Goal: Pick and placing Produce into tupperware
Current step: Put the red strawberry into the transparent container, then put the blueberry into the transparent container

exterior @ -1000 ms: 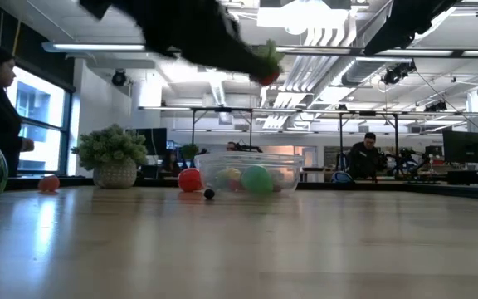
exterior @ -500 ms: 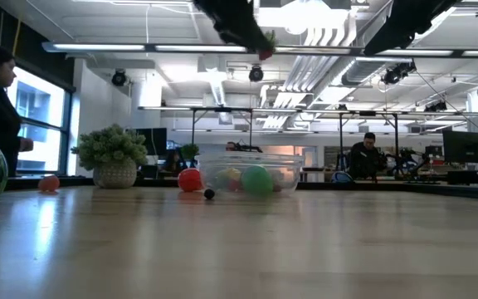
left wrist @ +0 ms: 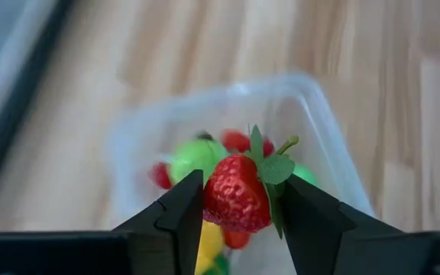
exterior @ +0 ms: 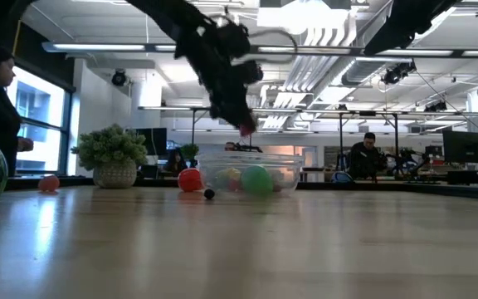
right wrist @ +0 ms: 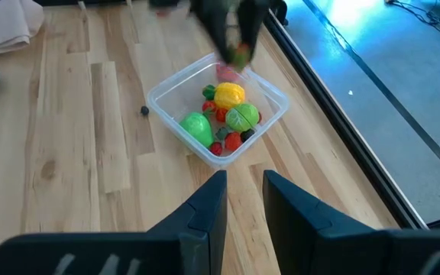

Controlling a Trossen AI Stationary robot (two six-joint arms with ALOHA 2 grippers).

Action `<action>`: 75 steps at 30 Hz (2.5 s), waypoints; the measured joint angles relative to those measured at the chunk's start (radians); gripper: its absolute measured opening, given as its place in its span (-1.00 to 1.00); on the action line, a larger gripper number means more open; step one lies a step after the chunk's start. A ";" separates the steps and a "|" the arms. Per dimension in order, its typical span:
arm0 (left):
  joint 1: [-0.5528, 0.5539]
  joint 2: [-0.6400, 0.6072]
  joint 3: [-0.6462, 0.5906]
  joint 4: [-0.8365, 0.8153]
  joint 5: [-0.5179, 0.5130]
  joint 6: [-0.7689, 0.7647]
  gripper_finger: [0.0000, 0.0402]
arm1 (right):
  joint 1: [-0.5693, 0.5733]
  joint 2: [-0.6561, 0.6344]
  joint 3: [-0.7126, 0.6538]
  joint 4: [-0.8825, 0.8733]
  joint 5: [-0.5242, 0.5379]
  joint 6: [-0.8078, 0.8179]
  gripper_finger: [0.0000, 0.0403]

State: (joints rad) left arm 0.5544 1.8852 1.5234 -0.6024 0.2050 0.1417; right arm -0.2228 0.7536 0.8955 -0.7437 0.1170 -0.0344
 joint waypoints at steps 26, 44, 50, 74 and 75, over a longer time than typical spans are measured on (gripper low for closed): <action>-0.080 0.146 0.000 -0.175 -0.045 0.106 -0.29 | 0.000 0.000 0.000 0.000 0.000 0.000 -0.62; -0.083 0.146 0.000 -0.175 -0.060 0.112 -0.29 | 0.000 0.000 0.000 0.000 0.000 0.000 -0.62; -0.083 0.146 0.000 -0.174 -0.060 0.096 -0.29 | 0.000 0.000 0.000 0.000 0.000 0.000 -0.62; -0.083 0.138 0.087 -0.317 0.033 0.023 0.12 | 0.000 0.000 0.000 0.000 0.000 0.000 -0.62; -0.083 0.138 0.114 -0.356 0.038 0.008 0.11 | 0.000 0.000 0.000 0.000 0.000 0.000 -0.62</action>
State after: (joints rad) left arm 0.4709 2.0232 1.6371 -0.9588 0.2430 0.1501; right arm -0.2226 0.7533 0.8959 -0.7437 0.1172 -0.0341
